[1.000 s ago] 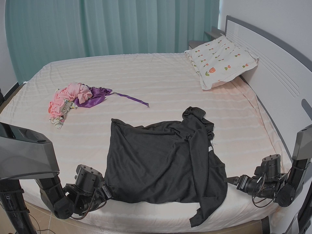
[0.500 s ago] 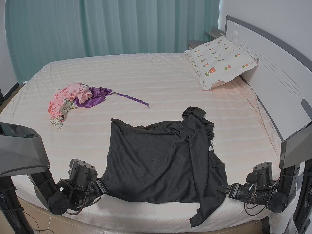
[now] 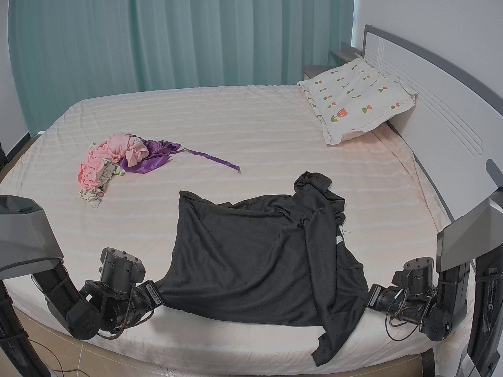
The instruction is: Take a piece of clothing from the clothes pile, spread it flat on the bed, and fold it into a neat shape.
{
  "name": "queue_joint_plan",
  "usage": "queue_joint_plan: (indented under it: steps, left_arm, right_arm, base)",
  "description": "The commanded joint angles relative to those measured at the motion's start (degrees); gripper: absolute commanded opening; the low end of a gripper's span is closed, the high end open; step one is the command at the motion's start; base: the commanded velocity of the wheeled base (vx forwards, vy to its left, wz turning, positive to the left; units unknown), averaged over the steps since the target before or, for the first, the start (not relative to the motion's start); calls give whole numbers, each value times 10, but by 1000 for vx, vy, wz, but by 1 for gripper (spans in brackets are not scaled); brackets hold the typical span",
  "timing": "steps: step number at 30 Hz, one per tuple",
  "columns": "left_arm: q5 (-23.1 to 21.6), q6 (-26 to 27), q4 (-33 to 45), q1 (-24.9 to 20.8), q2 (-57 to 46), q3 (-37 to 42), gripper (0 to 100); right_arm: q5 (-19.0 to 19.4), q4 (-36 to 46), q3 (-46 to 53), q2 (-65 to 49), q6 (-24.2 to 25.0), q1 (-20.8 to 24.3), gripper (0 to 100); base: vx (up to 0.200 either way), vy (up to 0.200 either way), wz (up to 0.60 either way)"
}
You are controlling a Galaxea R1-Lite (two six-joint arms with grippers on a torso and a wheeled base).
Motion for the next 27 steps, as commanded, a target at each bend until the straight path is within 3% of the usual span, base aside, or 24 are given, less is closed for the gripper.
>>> queue_joint_plan:
  steps: [1, 5, 11, 21, 27]
  left_arm:
    - [0, 0, -1, 9, -1, -4, 0]
    - [0, 0, -3, 20, -1, -7, 0]
    - [-14, 3, -1, 38, 2, -12, 0]
    - [-34, 6, -2, 75, 13, -22, 0]
    - [-35, 36, 3, 99, -15, -18, 0]
  right_arm:
    - [5, -1, -35, -23, -4, -54, 0]
    - [17, 1, -57, -48, -6, -88, 0]
    - [79, 11, -116, -42, -17, -120, 0]
    - [81, 26, -165, -19, -35, -154, 0]
    - [82, 28, -161, -5, -35, -154, 0]
  base:
    - [0, 0, 0]
    - [0, 0, 0]
    - [0, 0, 0]
    - [0, 0, 0]
    - [0, 0, 0]
